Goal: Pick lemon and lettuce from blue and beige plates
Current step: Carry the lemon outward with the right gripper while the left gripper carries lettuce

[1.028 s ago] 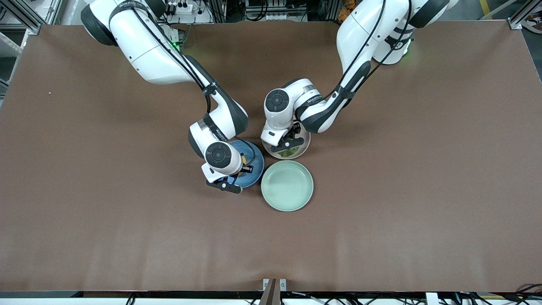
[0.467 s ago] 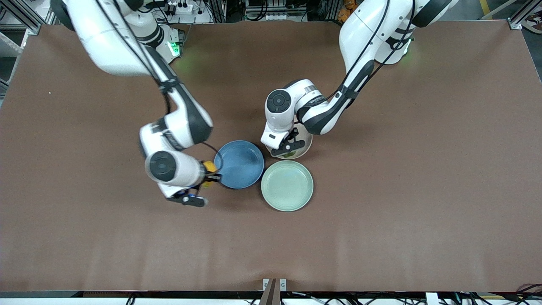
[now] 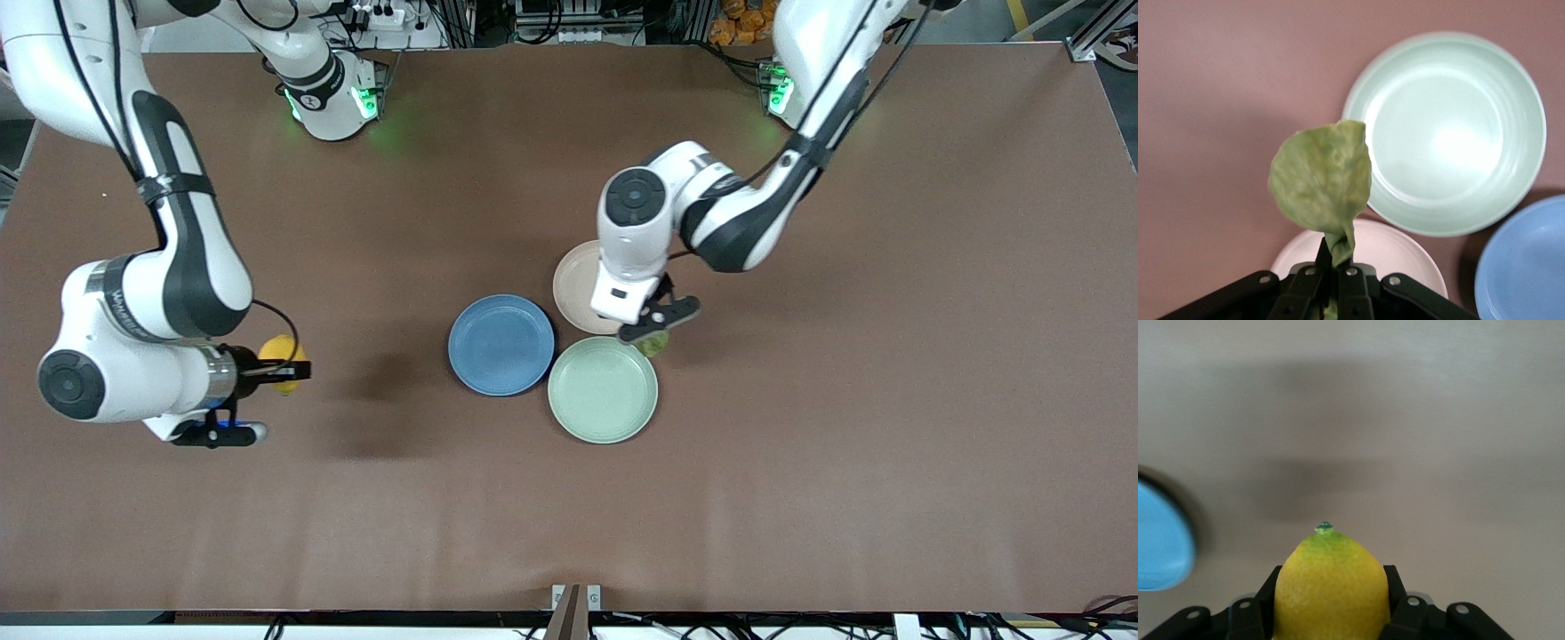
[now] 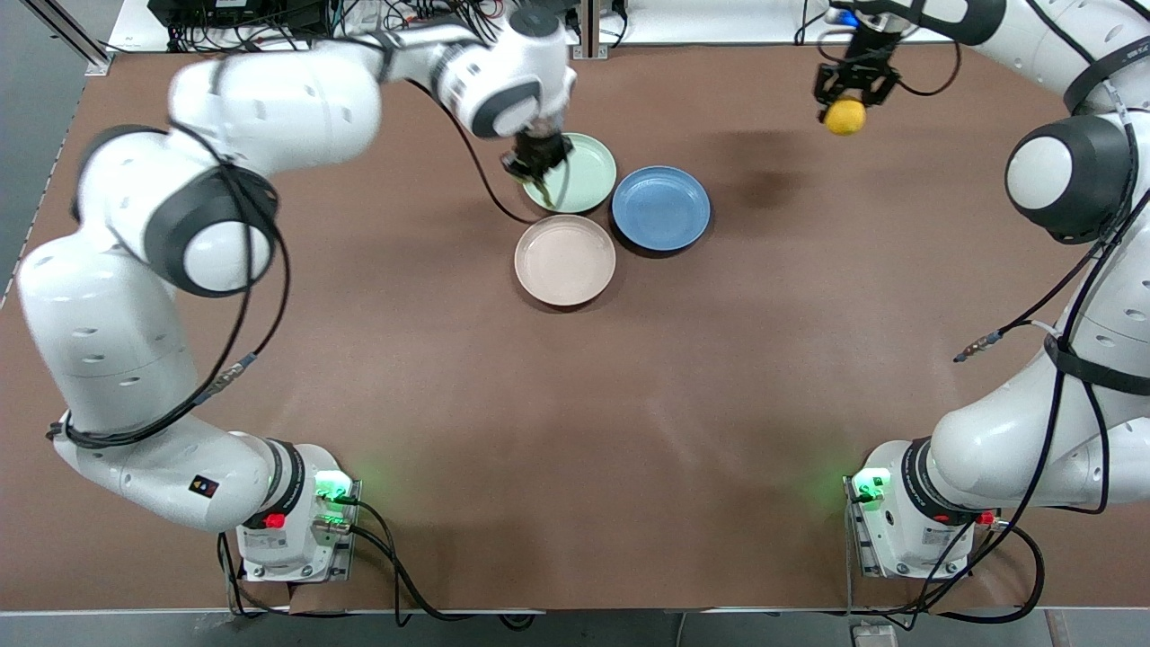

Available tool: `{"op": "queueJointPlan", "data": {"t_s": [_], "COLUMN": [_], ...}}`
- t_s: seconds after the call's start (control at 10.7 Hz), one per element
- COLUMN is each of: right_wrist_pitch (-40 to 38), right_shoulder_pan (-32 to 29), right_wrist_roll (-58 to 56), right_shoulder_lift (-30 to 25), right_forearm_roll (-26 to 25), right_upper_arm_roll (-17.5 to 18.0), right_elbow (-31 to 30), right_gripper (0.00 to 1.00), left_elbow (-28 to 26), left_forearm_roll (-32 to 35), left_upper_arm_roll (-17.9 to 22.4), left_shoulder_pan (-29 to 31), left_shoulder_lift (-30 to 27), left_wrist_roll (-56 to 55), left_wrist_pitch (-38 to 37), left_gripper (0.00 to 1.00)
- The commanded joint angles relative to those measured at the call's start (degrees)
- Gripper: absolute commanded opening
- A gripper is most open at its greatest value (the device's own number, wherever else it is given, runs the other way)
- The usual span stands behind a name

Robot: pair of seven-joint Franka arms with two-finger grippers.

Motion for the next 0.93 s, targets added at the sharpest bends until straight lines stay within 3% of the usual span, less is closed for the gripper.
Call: {"op": "queueJointPlan", "data": {"t_s": [0.0, 0.37, 0.65, 0.84], "right_wrist_pitch": [9.7, 27.1, 27.0, 26.8], "right_shoulder_pan": [-1.8, -3.1, -3.2, -3.3], "right_wrist_roll": [-6.9, -7.4, -7.4, -7.2], "right_shoulder_lift": [-2.5, -3.2, -3.0, -3.0], "right_forearm_roll": [-2.2, -2.1, -2.1, -1.9], "right_upper_arm_roll": [-0.9, -2.2, -2.4, -2.4], "right_elbow": [-10.4, -24.8, -25.4, -25.3], "right_gripper": [0.0, 0.0, 0.0, 1.0], "left_elbow": [-1.7, -2.2, -2.1, -2.1], "left_forearm_roll": [-3.1, -3.1, -2.1, -1.9], "left_upper_arm_roll": [-0.2, 0.1, 2.2, 2.4], "left_shoulder_pan": [7.6, 20.6, 23.4, 23.4], "left_shoulder_lift": [-3.2, -2.0, 1.9, 4.6], "left_wrist_roll": [12.8, 34.3, 39.3, 39.4], "left_wrist_pitch": [-1.8, -3.4, -2.3, -0.7], "left_gripper": [0.0, 0.0, 0.0, 0.04]}}
